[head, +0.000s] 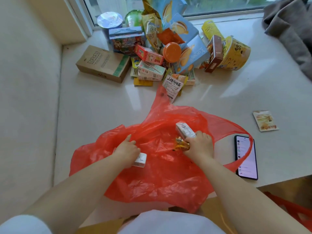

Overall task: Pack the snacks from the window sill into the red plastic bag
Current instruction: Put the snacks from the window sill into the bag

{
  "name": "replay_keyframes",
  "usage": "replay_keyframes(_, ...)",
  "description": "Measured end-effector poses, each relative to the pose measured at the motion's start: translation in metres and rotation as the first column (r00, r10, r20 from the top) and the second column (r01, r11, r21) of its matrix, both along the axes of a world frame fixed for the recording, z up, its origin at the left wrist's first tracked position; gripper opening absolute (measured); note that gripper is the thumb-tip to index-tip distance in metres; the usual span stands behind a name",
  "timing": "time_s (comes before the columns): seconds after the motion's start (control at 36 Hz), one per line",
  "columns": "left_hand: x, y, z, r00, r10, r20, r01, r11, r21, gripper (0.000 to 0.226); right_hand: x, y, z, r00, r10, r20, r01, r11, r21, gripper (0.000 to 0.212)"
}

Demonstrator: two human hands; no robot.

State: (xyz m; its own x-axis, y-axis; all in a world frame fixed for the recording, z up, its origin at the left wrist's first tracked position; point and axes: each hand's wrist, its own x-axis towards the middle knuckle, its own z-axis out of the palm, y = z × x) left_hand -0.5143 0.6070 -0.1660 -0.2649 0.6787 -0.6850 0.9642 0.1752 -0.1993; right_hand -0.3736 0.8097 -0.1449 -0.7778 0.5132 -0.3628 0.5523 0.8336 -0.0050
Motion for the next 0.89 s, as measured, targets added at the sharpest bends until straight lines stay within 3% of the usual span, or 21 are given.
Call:
replay_keyframes(0.28, 0.008, -0.011, -0.007, 0.991, 0.038, 0.132, -0.05, 0.995, 0.088, 0.038, 0.003, -0.024, -0.015, 0.983, 0.163, -0.08, -0.174, 0.97, -0.172, 0.043)
replay_keyframes(0.44, 0.008, -0.013, -0.011, 0.985, 0.047, 0.167, -0.064, 0.993, 0.096, 0.071, 0.005, -0.047, -0.017, 0.976, 0.215, 0.041, -0.197, 0.946, -0.258, 0.045)
replay_keyframes(0.61, 0.002, -0.001, -0.003, 0.979, 0.086, 0.185, -0.133, 0.955, 0.264, 0.061, 0.008, -0.051, -0.023, 0.968, 0.233, 0.092, -0.206, 0.95, -0.236, 0.05)
replay_keyframes(0.89, -0.005, 0.019, 0.006, 0.968, 0.148, 0.201, -0.22, 0.887, 0.406, 0.049, -0.007, -0.058, -0.023, 0.988, 0.154, -0.001, -0.151, 0.972, -0.178, 0.062)
